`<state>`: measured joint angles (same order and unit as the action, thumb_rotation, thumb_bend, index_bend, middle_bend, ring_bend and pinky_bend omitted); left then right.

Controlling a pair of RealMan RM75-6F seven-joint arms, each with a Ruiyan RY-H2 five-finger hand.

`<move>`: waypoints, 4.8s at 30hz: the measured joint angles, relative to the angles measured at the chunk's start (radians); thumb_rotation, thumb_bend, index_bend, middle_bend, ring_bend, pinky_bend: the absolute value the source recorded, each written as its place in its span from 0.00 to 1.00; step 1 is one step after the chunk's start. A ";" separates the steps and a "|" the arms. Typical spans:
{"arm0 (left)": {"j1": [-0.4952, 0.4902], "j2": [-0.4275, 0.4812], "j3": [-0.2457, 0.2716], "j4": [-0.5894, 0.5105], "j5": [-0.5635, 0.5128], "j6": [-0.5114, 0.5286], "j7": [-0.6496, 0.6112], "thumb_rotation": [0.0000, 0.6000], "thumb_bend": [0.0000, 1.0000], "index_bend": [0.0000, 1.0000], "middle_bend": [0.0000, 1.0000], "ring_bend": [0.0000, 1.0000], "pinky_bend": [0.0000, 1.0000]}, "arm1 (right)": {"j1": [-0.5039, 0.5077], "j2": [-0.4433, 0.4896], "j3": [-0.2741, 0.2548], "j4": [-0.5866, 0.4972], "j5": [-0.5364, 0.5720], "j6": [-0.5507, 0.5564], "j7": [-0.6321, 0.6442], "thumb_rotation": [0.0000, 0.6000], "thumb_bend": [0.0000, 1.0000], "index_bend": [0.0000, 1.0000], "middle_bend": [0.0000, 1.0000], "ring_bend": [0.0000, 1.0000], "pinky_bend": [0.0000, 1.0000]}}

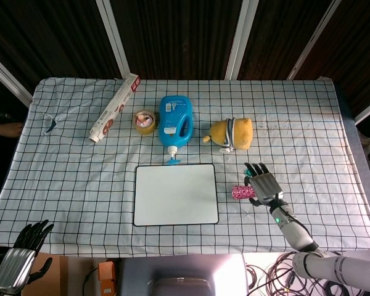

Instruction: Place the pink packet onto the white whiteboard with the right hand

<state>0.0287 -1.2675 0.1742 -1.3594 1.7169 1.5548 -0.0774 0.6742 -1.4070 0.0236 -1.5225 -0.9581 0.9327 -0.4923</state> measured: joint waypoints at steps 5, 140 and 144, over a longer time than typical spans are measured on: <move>-0.002 0.001 -0.003 -0.005 -0.006 -0.012 0.006 1.00 0.37 0.00 0.00 0.00 0.00 | 0.036 -0.014 0.052 -0.075 0.032 0.013 -0.041 1.00 0.22 0.40 0.00 0.00 0.02; 0.047 -0.001 -0.013 0.090 -0.009 0.056 -0.145 1.00 0.37 0.00 0.00 0.00 0.00 | 0.286 -0.545 0.193 0.084 0.275 0.224 -0.462 1.00 0.22 0.49 0.00 0.00 0.02; 0.047 0.000 -0.014 0.089 -0.009 0.056 -0.145 1.00 0.37 0.00 0.00 0.00 0.00 | 0.286 -0.546 0.194 0.084 0.292 0.222 -0.480 1.00 0.22 0.37 0.00 0.00 0.02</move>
<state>0.0757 -1.2679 0.1602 -1.2706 1.7080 1.6105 -0.2225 0.9604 -1.9527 0.2173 -1.4388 -0.6660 1.1551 -0.9723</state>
